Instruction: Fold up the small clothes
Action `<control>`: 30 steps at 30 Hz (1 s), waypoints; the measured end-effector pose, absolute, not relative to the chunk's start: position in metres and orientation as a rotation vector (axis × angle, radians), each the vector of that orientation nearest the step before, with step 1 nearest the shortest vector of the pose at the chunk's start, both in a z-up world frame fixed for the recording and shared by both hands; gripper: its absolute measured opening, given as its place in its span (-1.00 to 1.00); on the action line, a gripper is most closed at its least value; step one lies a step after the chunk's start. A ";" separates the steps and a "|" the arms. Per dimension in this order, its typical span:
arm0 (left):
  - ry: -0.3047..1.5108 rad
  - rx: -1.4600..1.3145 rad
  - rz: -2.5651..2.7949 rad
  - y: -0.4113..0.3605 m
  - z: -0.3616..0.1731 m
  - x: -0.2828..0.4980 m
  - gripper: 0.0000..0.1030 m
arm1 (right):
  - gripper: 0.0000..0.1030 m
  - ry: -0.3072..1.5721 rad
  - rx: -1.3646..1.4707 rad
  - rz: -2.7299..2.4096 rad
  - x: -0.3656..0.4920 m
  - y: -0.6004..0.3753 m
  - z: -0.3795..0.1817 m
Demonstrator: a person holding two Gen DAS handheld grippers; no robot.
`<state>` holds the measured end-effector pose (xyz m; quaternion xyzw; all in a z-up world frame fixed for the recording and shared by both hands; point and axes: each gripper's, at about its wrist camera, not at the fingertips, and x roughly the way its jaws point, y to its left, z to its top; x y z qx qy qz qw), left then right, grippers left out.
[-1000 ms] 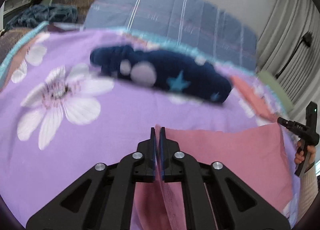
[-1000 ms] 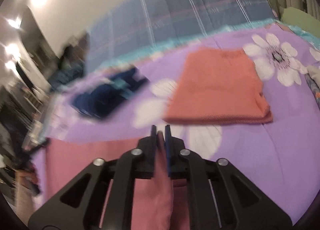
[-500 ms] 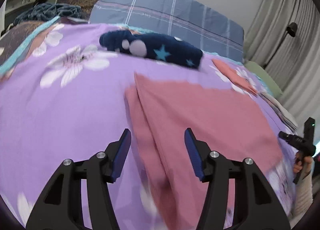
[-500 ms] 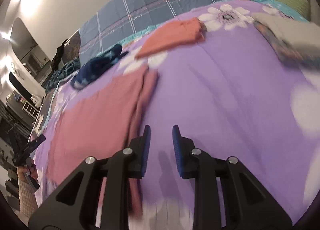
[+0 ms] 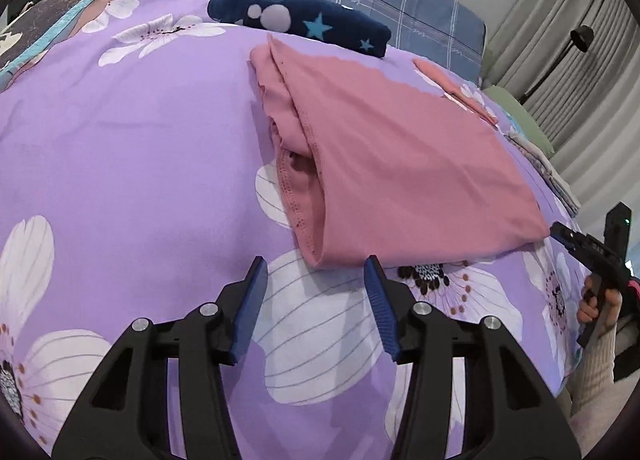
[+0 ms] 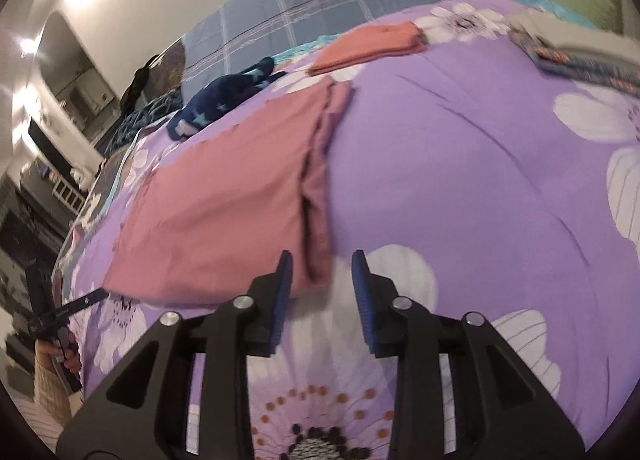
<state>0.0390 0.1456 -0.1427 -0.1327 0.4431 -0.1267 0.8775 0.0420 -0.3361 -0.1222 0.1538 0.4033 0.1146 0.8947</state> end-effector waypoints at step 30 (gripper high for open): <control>0.832 0.381 -0.741 -0.223 -0.127 0.055 -0.06 | -0.61 0.848 0.367 0.246 0.117 -0.402 -0.109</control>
